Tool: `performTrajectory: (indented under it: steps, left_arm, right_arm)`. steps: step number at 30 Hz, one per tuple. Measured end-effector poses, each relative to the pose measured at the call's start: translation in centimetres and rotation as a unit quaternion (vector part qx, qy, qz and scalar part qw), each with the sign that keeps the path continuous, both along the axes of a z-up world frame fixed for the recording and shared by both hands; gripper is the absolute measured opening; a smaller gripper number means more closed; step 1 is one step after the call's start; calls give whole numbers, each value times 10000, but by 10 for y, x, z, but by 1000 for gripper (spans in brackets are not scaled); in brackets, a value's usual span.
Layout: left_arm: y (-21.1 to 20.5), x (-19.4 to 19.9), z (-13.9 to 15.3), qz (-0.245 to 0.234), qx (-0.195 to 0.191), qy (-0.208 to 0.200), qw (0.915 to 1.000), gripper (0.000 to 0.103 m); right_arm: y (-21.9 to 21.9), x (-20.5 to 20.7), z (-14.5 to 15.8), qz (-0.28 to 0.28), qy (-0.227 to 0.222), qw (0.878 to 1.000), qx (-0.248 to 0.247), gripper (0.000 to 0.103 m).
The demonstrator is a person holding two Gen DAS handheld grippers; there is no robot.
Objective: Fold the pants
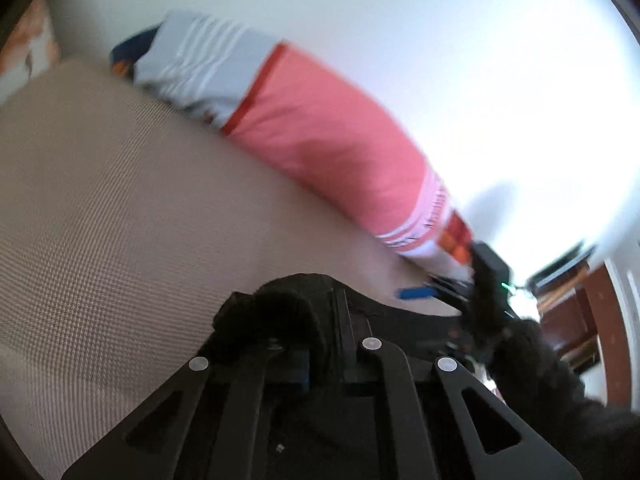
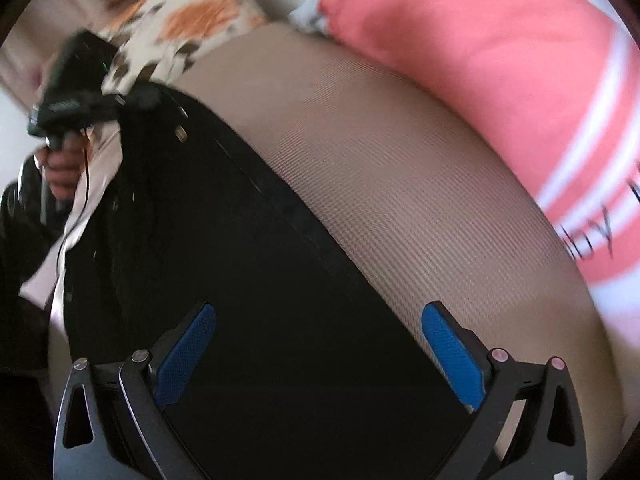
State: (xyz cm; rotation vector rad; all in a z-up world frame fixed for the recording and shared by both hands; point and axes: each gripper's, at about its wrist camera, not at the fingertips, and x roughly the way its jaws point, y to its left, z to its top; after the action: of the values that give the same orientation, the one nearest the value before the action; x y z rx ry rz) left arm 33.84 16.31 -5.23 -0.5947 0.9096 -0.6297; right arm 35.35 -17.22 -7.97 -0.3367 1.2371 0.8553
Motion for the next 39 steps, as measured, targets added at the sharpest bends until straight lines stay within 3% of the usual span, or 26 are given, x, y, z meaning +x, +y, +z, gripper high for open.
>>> performTrajectory:
  steps: [4,6,9,11,18,23,31,34,39]
  left_arm:
    - [-2,-27,27,-60,98,-454,9989,8]
    - [1,-35,33,-25,86,-480,9988,9]
    - [12,-44,39,76,108,-480,9988,9]
    - [11,-45,39,103,201,-447,9987,9]
    - [7,-46,41,240,432,-402,9980,9]
    - [4,-46,41,331,543,-369,9973,9]
    - [0,-46,41,379,754,-387,9957,9]
    - [-3,-43,38,399,780,-339,9956,9]
    - [-4,-45,40,404,989,-429,9934,9]
  right_arm:
    - [10,10,-9,576,299,9977,-199,94]
    - [8,16,-14,761,452,9957,-277,89]
    - [0,23,-21,764,691,9941,-326,76]
    - [-15,22,-22,731,874,9932,-254,55]
    - [-63,22,-20,333,818,9947,-520,41]
    - [-92,20,-17,37,653,9962,-567,41]
    - [-88,1,-20,22,353,9975,-610,39]
    - [-86,-5,-20,43,167,9970,-751,10]
    - [-77,-30,-4,-190,-522,9925,-1091,7]
